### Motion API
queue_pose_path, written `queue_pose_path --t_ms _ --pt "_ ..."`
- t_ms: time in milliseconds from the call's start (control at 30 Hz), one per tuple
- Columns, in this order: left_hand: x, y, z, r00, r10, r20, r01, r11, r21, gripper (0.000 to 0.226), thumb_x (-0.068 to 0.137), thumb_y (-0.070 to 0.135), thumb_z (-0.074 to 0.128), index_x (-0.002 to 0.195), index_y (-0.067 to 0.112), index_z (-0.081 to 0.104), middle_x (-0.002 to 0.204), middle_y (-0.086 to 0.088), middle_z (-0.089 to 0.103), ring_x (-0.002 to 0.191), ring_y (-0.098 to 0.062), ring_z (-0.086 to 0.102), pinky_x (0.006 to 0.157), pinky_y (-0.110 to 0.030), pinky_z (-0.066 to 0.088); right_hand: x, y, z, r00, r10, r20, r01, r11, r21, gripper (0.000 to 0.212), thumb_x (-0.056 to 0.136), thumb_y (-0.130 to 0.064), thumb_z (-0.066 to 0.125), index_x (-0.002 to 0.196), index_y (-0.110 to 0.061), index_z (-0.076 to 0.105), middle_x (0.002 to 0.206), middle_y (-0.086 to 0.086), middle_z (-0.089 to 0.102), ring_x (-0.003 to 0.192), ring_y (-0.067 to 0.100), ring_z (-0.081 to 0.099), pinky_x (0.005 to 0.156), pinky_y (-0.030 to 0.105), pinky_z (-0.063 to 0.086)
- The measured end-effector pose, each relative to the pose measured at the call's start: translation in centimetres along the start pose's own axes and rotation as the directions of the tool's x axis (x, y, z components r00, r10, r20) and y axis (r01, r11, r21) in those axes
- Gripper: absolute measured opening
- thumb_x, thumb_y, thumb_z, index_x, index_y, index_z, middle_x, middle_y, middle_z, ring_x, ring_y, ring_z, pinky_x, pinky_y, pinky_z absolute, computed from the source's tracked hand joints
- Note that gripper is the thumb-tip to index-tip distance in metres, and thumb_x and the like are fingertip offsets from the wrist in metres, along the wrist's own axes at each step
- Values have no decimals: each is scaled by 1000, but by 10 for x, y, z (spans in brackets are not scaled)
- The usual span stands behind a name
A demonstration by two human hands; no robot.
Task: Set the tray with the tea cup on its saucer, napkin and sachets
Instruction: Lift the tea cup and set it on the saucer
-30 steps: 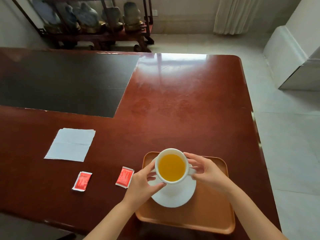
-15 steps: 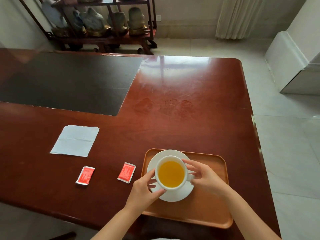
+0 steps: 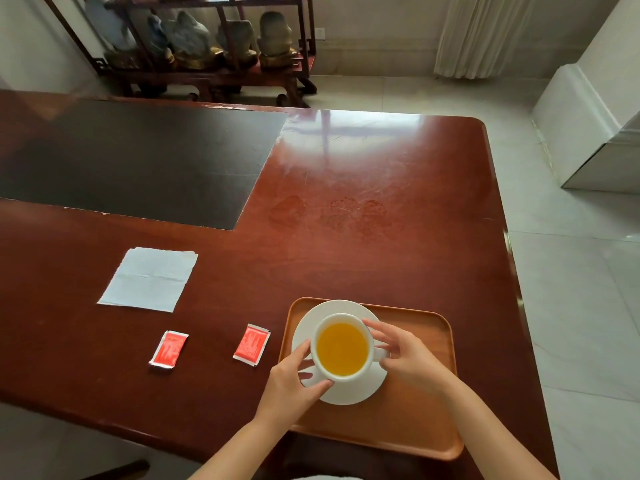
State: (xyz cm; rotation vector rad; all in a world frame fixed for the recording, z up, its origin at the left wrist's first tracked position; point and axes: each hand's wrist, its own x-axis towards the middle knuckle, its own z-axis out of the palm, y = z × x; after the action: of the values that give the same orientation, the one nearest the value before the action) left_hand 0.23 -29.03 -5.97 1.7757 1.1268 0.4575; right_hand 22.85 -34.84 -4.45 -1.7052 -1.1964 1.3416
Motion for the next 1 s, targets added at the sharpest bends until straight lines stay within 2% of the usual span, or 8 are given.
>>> queue_pose_path --t_ms 133,267,367,467,533,667,867,1000 --pt "1 -2 -3 1000 10 19 -10 1000 0 71 68 28 83 125 40 43 121 12 59 105 -3 60 79 -14 54 -2 3 2 1000 -18 -24 18 1000 -5 69 80 4 62 128 -42 42 129 -8 55 108 8 60 82 27 56" --pt "5 -7 -18 998 19 62 -18 1000 -13 88 67 30 85 133 43 30 131 16 47 114 0 53 82 -19 55 -12 11 9 970 -51 -238 31 996 -85 58 78 -8 71 119 -43 49 115 -15 61 102 -2 58 75 12 51" --pt "17 -8 -30 991 33 132 -35 999 13 103 66 36 84 143 41 16 141 24 29 126 7 37 89 -14 48 -21 17 12 935 -72 -346 0 979 -205 37 78 -13 73 110 -28 62 107 -12 66 94 -1 61 77 19 54" --pt "30 -3 -32 964 57 258 -79 994 75 106 66 40 81 139 54 5 139 42 16 129 15 24 87 -2 39 -26 15 13 929 -67 -363 -23 971 -240 23 80 -14 71 101 -23 68 96 -12 68 87 3 63 73 23 57" --pt "35 -1 -28 949 48 313 -77 994 80 101 68 37 81 138 55 9 140 38 23 130 10 29 90 -4 39 -26 13 13 929 -64 -363 -28 969 -244 21 81 -12 69 99 -22 69 93 -11 69 85 3 64 71 20 55" --pt "34 -4 -23 951 37 308 -57 997 56 97 70 32 82 145 37 21 142 14 41 127 -2 42 96 -17 46 -25 12 13 929 -57 -366 -37 969 -246 22 82 -9 68 102 -18 69 95 -7 69 83 2 63 70 15 53" --pt "31 -2 -23 959 60 277 -80 995 64 93 70 34 81 144 34 25 139 14 44 124 -2 45 95 -19 48 -24 9 12 926 -67 -372 -31 968 -250 23 82 -6 67 103 -14 70 99 0 71 85 7 64 74 17 54" --pt "30 -2 -24 958 59 282 -79 995 60 92 71 34 81 144 32 26 139 13 45 124 -3 45 96 -25 50 -24 7 12 928 -80 -363 -19 965 -262 22 82 -8 68 104 -14 69 99 -1 70 84 5 64 71 11 51"
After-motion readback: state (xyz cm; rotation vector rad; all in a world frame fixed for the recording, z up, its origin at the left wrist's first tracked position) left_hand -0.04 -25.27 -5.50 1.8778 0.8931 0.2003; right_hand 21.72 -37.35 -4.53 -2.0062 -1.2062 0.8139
